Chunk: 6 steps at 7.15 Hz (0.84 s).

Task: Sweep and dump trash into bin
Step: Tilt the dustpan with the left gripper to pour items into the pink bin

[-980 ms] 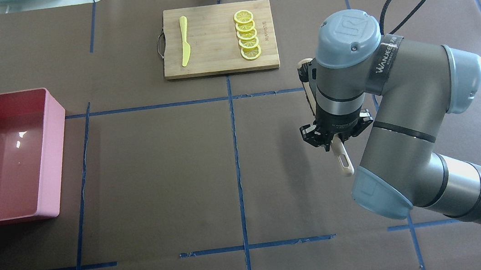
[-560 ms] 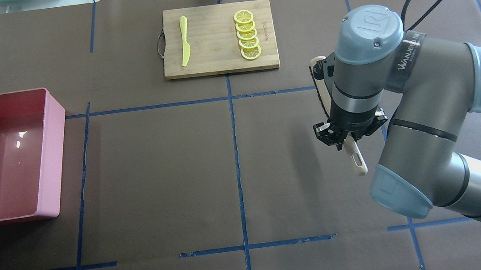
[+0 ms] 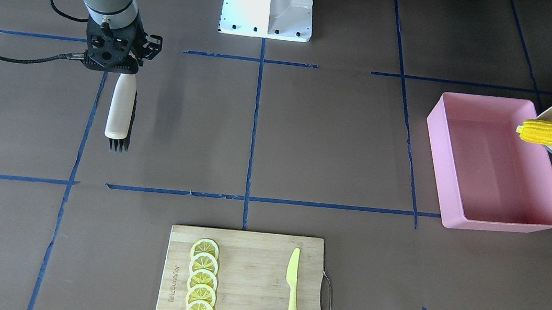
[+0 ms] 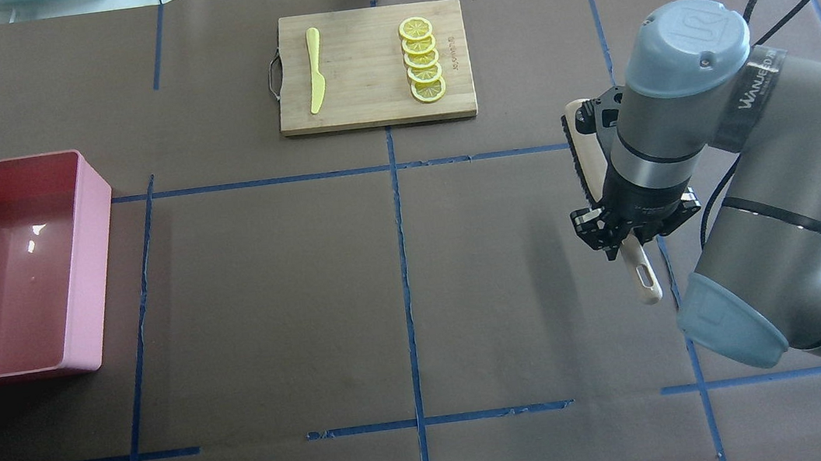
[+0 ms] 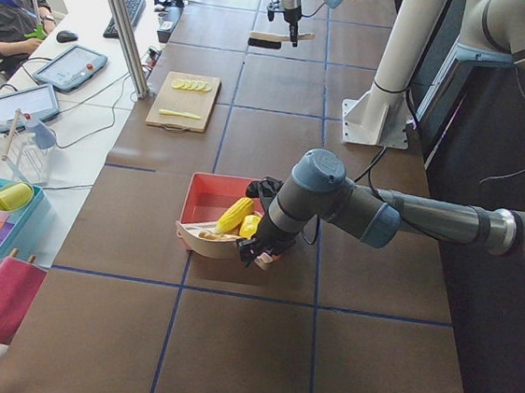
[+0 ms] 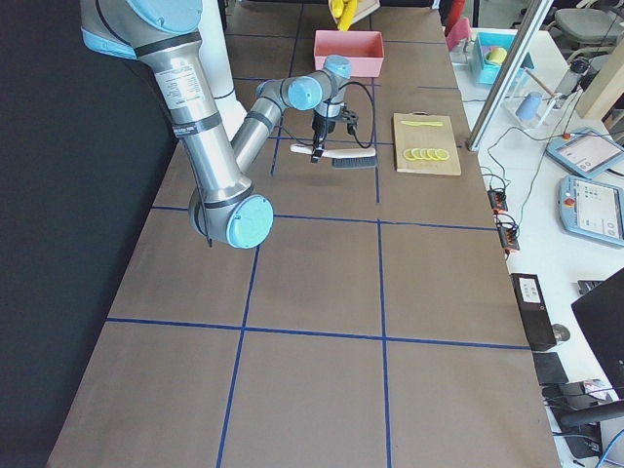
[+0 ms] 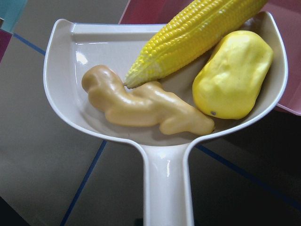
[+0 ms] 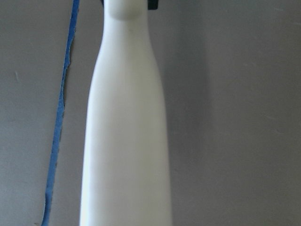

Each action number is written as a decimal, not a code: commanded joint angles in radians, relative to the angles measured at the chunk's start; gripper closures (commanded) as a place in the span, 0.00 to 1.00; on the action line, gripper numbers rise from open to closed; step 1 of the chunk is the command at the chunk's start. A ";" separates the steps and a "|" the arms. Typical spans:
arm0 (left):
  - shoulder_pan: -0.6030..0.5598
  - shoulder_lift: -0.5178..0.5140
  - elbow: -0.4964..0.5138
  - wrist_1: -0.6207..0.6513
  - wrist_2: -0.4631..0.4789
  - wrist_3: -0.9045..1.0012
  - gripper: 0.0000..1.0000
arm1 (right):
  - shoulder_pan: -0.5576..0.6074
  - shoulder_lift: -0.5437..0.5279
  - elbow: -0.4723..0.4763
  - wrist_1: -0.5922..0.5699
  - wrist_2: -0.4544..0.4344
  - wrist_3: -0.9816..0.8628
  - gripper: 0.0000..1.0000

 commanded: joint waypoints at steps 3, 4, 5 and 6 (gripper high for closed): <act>0.086 -0.005 -0.055 0.026 0.137 -0.001 1.00 | 0.055 -0.128 0.071 0.001 0.061 -0.018 1.00; 0.086 -0.005 -0.064 0.026 0.139 -0.001 1.00 | 0.059 -0.166 0.096 0.001 0.061 -0.031 1.00; 0.092 -0.007 -0.072 0.026 0.165 0.000 1.00 | 0.069 -0.214 0.130 0.002 0.061 -0.054 1.00; 0.102 -0.004 -0.080 0.026 0.211 0.000 1.00 | 0.069 -0.248 0.157 0.002 0.061 -0.055 1.00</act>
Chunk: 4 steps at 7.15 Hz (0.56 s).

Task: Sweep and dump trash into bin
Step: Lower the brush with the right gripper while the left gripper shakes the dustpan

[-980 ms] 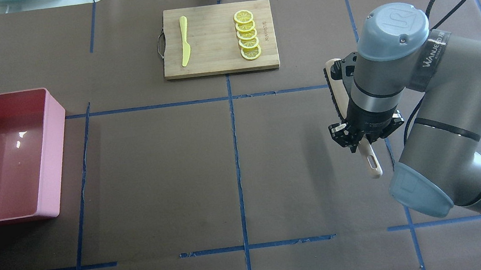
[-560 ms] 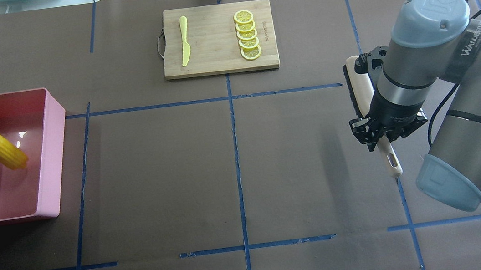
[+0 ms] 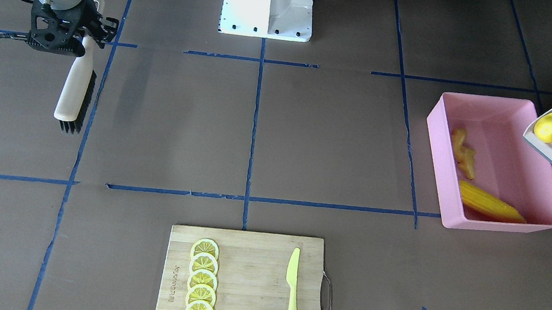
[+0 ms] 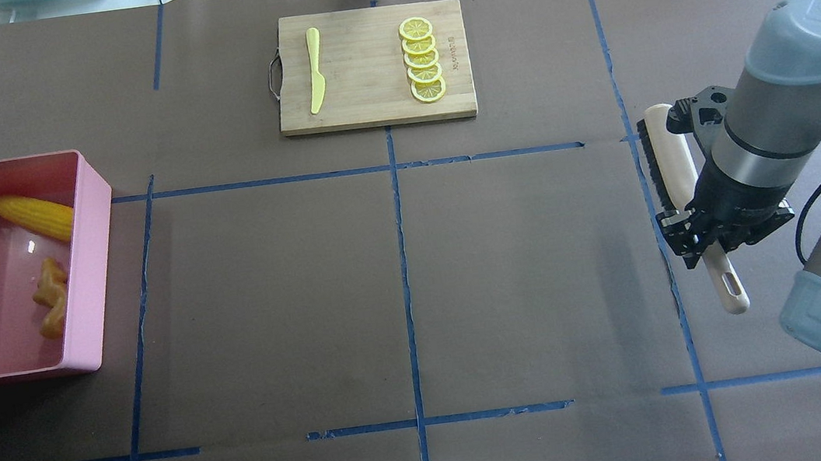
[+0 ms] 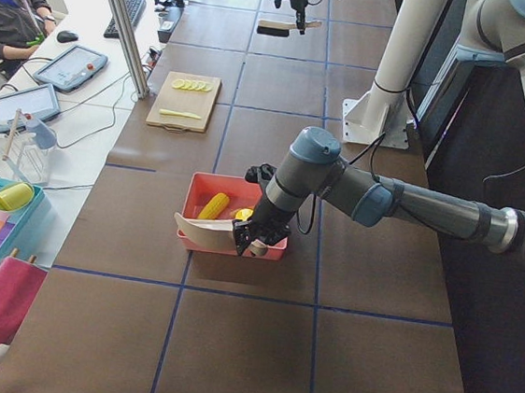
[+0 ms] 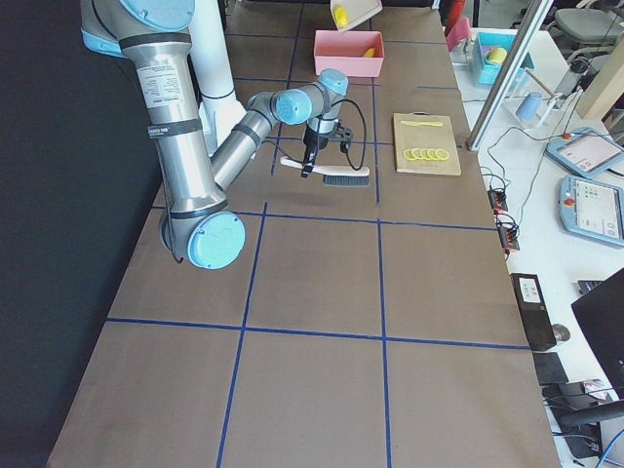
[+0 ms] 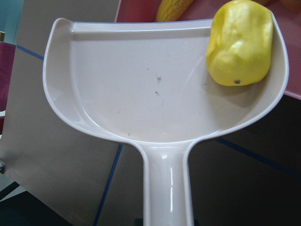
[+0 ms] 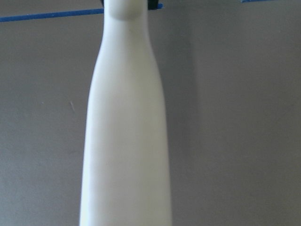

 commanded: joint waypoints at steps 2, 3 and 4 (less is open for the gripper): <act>0.051 -0.003 -0.033 0.002 0.129 0.000 1.00 | 0.004 -0.108 0.081 0.002 -0.004 -0.018 1.00; 0.061 -0.011 -0.075 0.067 0.150 0.008 1.00 | 0.004 -0.135 0.079 0.037 -0.009 -0.018 1.00; 0.075 -0.020 -0.147 0.168 0.176 0.025 1.00 | 0.004 -0.207 0.069 0.144 -0.010 -0.017 1.00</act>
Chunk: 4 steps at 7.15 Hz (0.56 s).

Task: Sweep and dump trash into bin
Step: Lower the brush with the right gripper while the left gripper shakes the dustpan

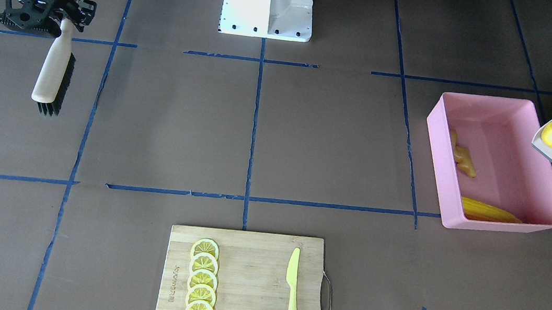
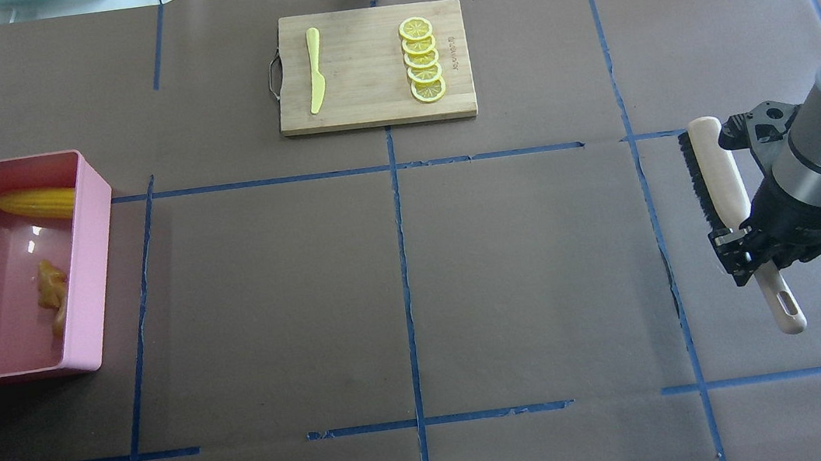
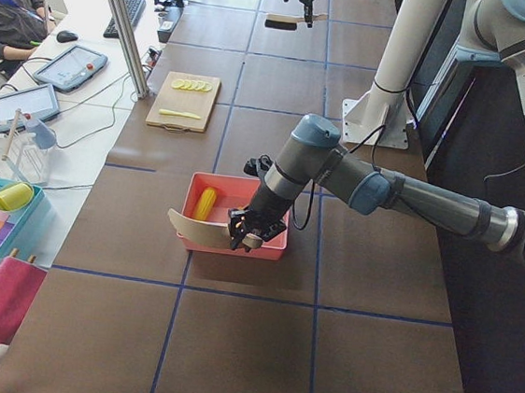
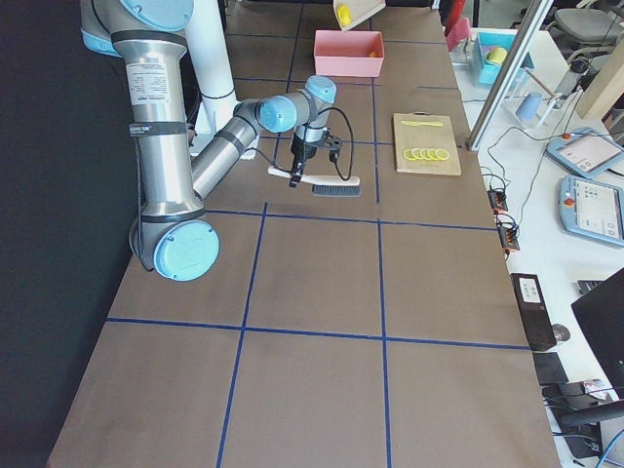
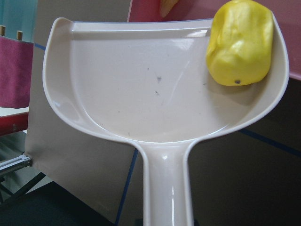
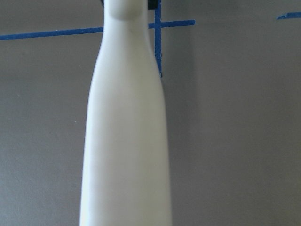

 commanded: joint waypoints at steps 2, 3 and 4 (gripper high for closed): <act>0.051 -0.011 -0.128 0.176 0.081 0.018 1.00 | -0.001 -0.123 -0.062 0.208 -0.006 0.000 1.00; 0.071 -0.013 -0.133 0.197 0.122 0.020 1.00 | -0.001 -0.140 -0.082 0.261 -0.014 0.006 1.00; 0.084 -0.013 -0.135 0.199 0.132 0.020 1.00 | 0.000 -0.178 -0.086 0.332 -0.012 0.014 1.00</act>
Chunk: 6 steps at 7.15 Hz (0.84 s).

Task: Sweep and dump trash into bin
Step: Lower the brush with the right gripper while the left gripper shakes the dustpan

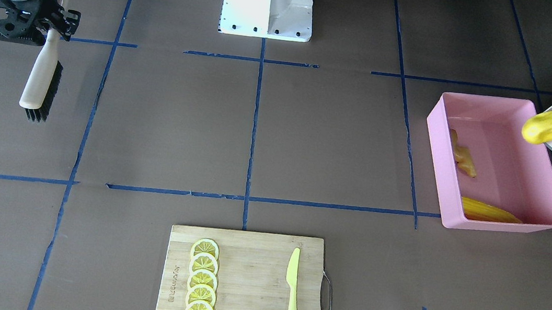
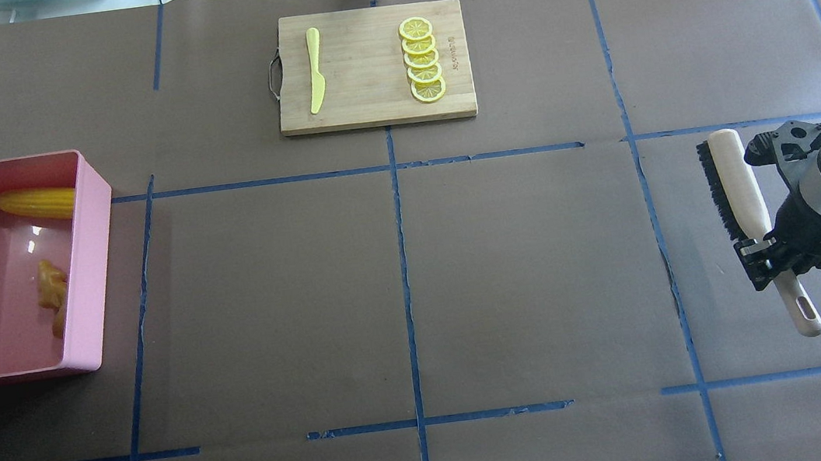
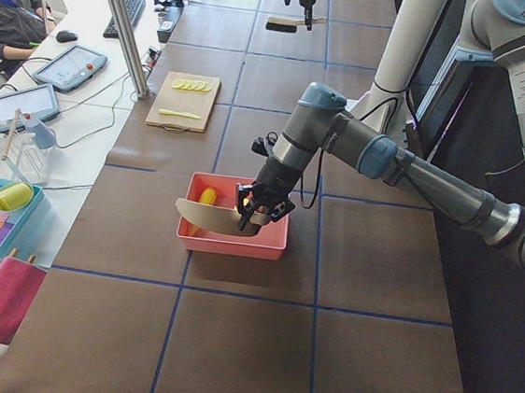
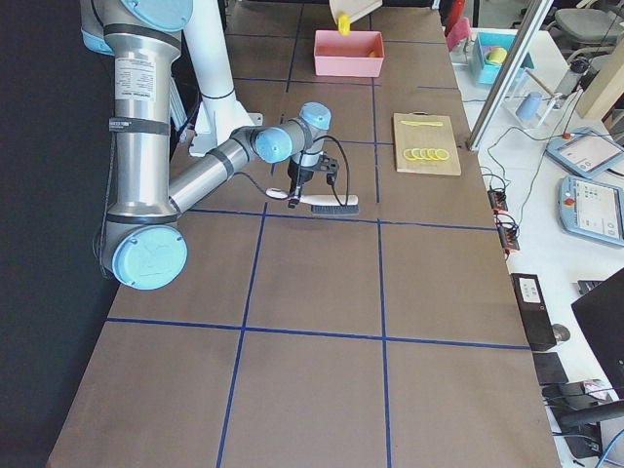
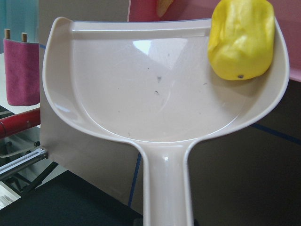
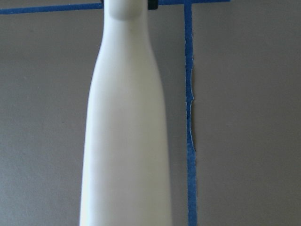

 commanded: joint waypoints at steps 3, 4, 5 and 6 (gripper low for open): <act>0.031 -0.024 -0.006 0.040 0.024 0.001 1.00 | -0.001 -0.141 -0.054 0.240 -0.003 0.035 1.00; 0.040 -0.053 -0.007 0.069 0.019 0.002 1.00 | -0.001 -0.164 -0.111 0.356 0.000 0.040 1.00; 0.042 -0.059 -0.007 0.075 0.013 0.002 1.00 | 0.001 -0.167 -0.146 0.436 0.004 0.057 1.00; 0.040 -0.062 -0.007 0.076 0.008 0.002 1.00 | 0.006 -0.175 -0.162 0.440 0.004 0.052 1.00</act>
